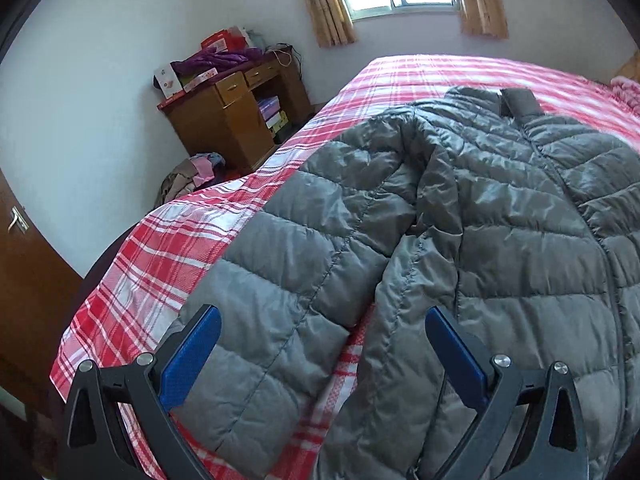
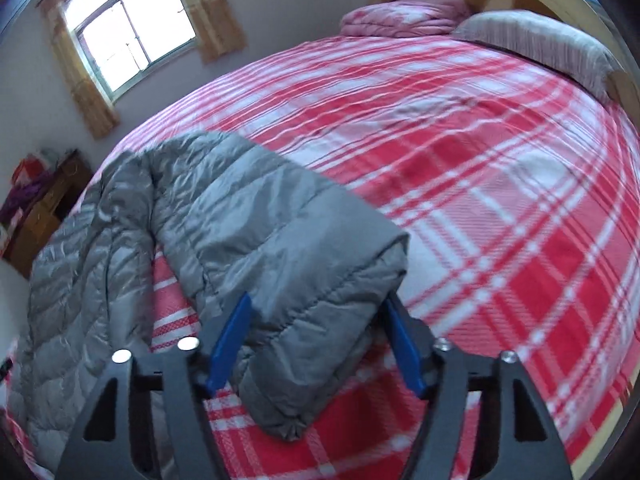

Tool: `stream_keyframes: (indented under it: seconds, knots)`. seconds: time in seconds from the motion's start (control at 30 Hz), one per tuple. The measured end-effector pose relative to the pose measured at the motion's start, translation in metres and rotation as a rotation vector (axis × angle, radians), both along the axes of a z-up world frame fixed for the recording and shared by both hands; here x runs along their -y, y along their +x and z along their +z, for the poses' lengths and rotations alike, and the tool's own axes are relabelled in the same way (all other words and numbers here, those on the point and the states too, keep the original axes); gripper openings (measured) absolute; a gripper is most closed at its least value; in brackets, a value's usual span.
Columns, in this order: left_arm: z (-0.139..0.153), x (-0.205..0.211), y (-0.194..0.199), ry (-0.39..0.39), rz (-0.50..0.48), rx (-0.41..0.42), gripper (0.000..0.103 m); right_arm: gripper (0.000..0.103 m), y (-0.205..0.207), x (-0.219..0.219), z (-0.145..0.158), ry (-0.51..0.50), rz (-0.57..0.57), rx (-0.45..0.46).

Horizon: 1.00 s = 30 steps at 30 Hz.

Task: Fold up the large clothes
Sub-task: 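Grasp a jacket sleeve with the right tool and fold it across the body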

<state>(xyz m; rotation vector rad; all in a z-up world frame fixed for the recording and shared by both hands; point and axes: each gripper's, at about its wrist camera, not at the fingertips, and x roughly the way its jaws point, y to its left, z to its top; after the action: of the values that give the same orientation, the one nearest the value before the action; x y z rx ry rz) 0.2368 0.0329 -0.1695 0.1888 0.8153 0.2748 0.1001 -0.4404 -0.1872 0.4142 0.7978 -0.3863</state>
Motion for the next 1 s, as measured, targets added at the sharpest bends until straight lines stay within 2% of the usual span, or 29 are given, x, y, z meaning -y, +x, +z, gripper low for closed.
stream_keyframes:
  seconds: [0.03, 0.1, 0.2, 0.37, 0.57, 0.7, 0.87, 1.0]
  knots:
    - [-0.002, 0.000, 0.003, 0.008, 0.001, -0.008, 0.102, 0.038, 0.003, 0.000, -0.002, -0.009, 0.002, -0.002]
    - [-0.003, -0.003, 0.008, 0.015, 0.005, -0.014, 0.102, 0.024, 0.005, 0.006, -0.001, -0.001, -0.001, 0.008]
    - [-0.003, -0.016, 0.016, 0.042, 0.030, -0.013, 0.102, 0.017, 0.001, 0.025, 0.006, -0.058, -0.055, 0.011]
    - [-0.005, -0.038, 0.026, 0.064, 0.067, -0.025, 0.102, 0.015, -0.004, 0.063, 0.019, -0.124, -0.135, 0.010]
    - [0.002, -0.051, 0.030, 0.059, 0.059, -0.013, 0.102, 0.014, 0.005, 0.079, 0.051, -0.221, -0.177, 0.044]
    - [0.013, -0.048, 0.037, 0.048, 0.033, -0.005, 0.102, 0.014, 0.030, 0.054, 0.076, -0.303, -0.113, 0.087]
    - [0.036, -0.037, 0.048, 0.043, -0.002, 0.040, 0.102, 0.014, 0.073, -0.014, 0.130, -0.430, 0.035, 0.187]
    - [0.040, -0.026, 0.064, 0.038, -0.020, 0.049, 0.102, 0.014, 0.106, -0.066, 0.149, -0.489, 0.160, 0.233]
